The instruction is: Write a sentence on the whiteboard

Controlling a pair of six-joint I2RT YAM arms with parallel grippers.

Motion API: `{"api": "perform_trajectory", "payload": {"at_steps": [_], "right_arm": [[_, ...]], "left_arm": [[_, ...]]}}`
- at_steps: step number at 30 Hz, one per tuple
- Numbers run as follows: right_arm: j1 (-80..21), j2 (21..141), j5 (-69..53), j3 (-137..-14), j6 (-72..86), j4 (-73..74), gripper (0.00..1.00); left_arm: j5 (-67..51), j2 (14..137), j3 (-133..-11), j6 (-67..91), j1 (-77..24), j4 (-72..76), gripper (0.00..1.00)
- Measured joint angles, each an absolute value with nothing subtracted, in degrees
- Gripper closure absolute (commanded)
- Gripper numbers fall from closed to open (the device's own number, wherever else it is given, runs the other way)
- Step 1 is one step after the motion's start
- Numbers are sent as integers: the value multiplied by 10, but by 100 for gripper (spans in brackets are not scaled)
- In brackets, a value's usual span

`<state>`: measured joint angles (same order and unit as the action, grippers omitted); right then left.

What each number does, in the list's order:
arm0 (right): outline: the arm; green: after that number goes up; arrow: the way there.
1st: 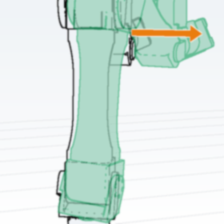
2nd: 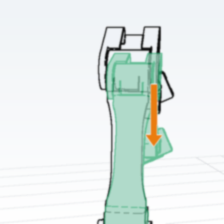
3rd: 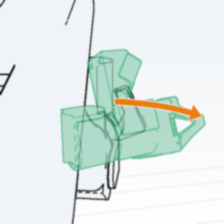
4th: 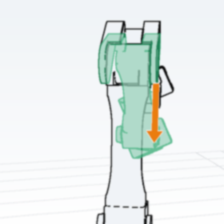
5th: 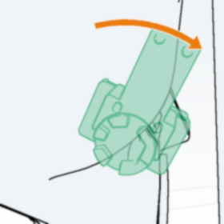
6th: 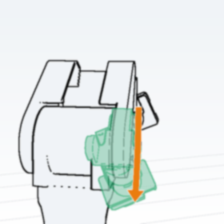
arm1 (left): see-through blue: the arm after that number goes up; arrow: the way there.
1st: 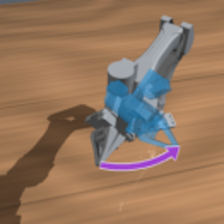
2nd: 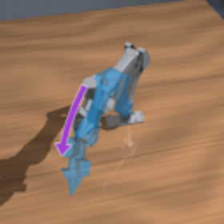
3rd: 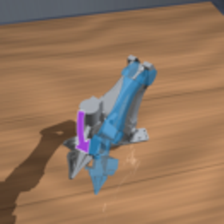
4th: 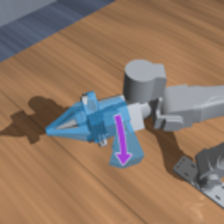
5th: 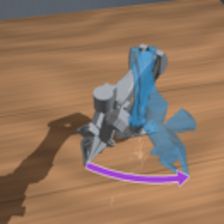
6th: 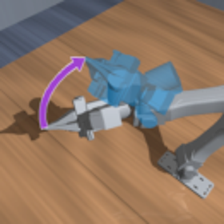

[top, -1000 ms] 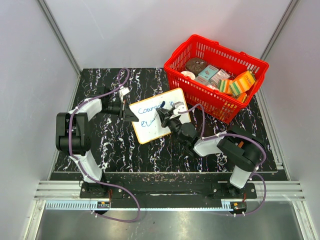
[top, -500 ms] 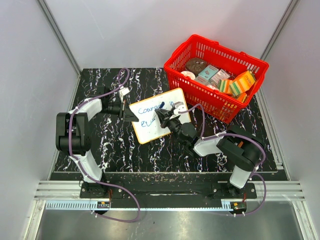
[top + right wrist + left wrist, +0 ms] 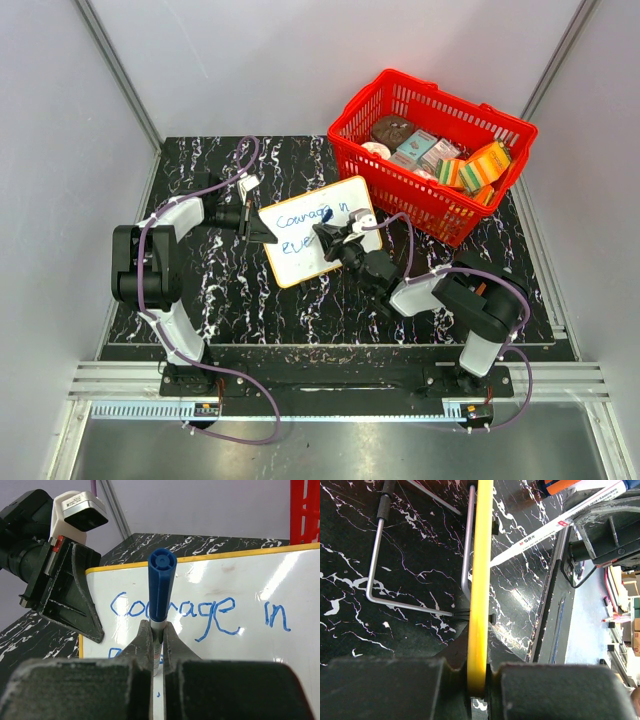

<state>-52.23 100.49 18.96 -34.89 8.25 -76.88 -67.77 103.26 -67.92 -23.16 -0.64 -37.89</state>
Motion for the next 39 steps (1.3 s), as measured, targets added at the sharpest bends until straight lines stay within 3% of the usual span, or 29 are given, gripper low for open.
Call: {"api": "perform_trajectory", "payload": {"at_steps": [39], "right_arm": [[-508,981,213,-341,44,-755,100]], "left_arm": [[-678,1033,-679,-236,-8,-380,100]]}}
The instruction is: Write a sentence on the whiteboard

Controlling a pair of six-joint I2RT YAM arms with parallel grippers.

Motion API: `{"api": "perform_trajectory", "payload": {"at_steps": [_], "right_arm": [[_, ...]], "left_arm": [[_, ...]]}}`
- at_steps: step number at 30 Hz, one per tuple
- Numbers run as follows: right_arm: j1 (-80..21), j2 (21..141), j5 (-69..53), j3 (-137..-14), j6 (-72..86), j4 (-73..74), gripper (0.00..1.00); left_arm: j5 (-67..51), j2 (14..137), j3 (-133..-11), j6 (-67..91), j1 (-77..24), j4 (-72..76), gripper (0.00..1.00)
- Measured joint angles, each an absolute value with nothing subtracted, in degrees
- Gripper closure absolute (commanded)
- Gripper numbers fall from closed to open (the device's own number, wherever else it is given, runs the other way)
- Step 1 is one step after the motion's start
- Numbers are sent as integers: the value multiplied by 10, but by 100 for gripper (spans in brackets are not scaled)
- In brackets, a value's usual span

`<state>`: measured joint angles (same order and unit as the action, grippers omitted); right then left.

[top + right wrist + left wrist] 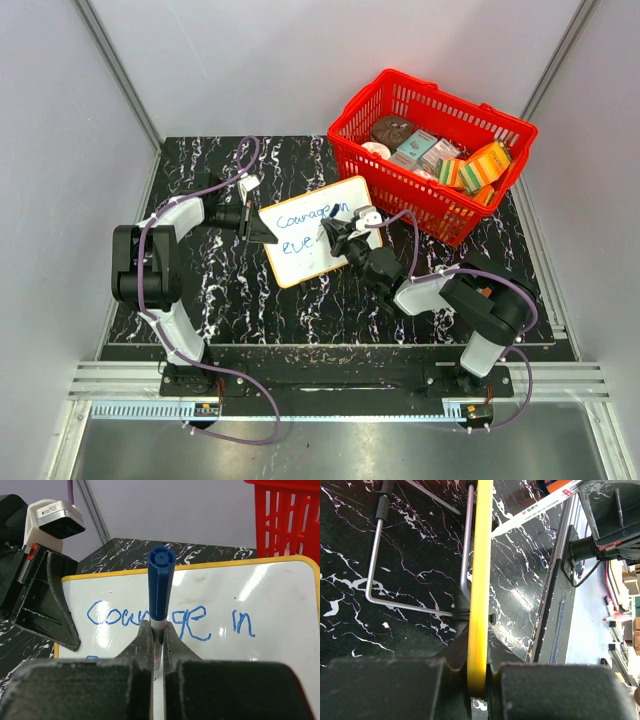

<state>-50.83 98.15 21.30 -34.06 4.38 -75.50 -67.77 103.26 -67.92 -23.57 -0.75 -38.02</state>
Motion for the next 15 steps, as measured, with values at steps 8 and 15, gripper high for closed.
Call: {"api": "perform_trajectory", "payload": {"at_steps": [8,15], "right_arm": [[-507,981,198,-345,41,-754,100],[-505,981,192,-355,34,-752,100]], "left_arm": [[-678,1033,-679,-236,-8,-380,100],[-678,1033,-679,-236,-8,-381,100]]}}
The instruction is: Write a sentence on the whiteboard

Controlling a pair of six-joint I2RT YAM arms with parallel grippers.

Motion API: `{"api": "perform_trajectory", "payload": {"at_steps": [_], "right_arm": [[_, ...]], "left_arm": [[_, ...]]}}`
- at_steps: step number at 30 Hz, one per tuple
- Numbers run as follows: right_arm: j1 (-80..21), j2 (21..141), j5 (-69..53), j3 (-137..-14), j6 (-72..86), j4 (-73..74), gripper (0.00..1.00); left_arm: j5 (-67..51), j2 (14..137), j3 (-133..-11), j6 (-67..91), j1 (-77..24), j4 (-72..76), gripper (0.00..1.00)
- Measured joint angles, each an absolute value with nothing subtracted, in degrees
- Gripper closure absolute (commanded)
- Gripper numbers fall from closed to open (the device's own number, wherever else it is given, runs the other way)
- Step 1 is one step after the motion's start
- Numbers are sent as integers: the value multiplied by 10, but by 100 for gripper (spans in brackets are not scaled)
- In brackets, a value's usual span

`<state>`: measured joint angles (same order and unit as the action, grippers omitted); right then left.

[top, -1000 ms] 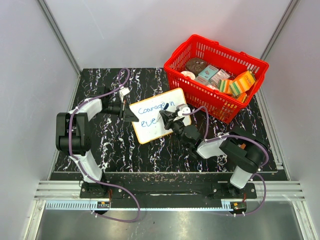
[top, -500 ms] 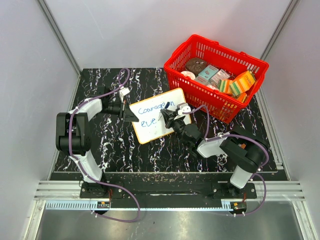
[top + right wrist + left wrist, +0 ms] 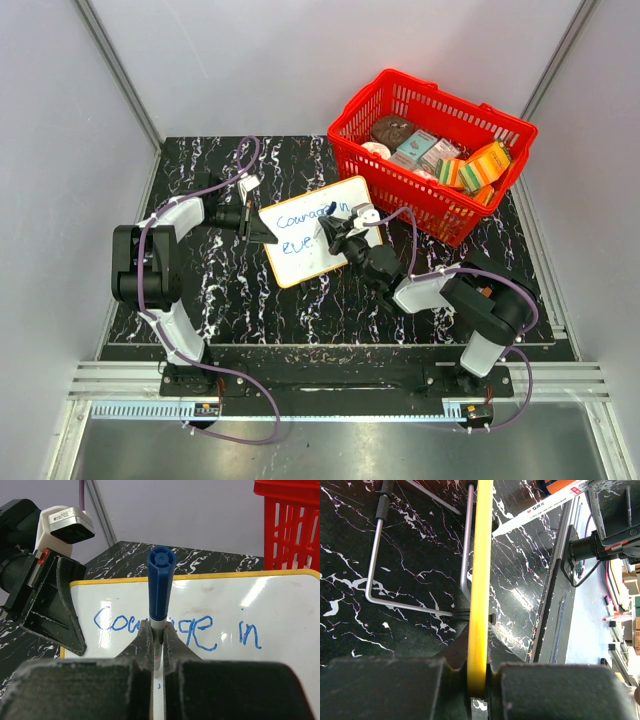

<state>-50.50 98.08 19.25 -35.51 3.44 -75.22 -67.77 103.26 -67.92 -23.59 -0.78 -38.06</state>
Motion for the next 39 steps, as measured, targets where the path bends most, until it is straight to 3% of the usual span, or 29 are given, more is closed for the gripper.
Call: {"api": "perform_trajectory", "payload": {"at_steps": [39], "right_arm": [[-501,996,183,-338,80,-769,100]], "left_arm": [[-677,1033,-679,-242,-8,-386,100]]}}
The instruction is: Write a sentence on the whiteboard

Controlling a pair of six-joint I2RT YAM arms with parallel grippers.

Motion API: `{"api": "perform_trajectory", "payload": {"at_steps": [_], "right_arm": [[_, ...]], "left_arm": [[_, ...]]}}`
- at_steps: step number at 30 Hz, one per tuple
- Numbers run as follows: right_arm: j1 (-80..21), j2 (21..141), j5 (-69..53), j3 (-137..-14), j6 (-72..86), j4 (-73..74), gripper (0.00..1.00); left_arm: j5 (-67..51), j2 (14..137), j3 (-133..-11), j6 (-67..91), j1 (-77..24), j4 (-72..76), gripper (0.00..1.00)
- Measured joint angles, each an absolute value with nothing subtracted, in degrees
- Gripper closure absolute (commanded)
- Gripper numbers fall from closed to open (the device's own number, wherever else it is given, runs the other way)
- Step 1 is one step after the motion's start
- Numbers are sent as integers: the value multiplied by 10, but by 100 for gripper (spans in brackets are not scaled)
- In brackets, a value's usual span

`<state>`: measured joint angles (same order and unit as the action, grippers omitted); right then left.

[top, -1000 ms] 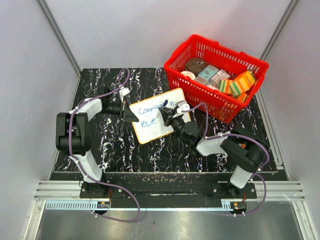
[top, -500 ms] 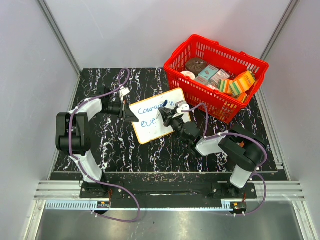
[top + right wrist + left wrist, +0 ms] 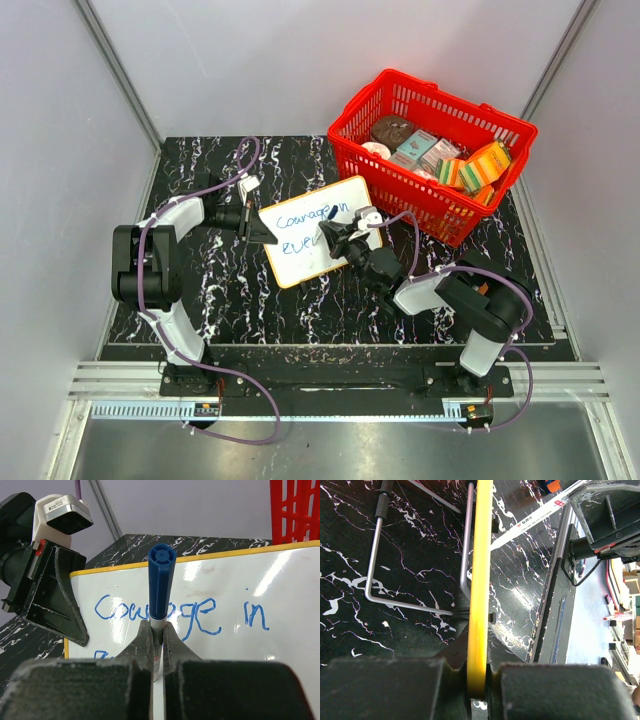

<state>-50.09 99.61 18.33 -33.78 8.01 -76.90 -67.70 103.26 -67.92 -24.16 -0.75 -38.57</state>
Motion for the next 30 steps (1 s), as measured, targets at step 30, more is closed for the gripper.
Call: {"api": "perform_trajectory", "payload": {"at_steps": [30], "right_arm": [[-483,999,186,-361,77,-769,100]], "left_arm": [[-677,1033,-679,-242,-8,-388,100]]}}
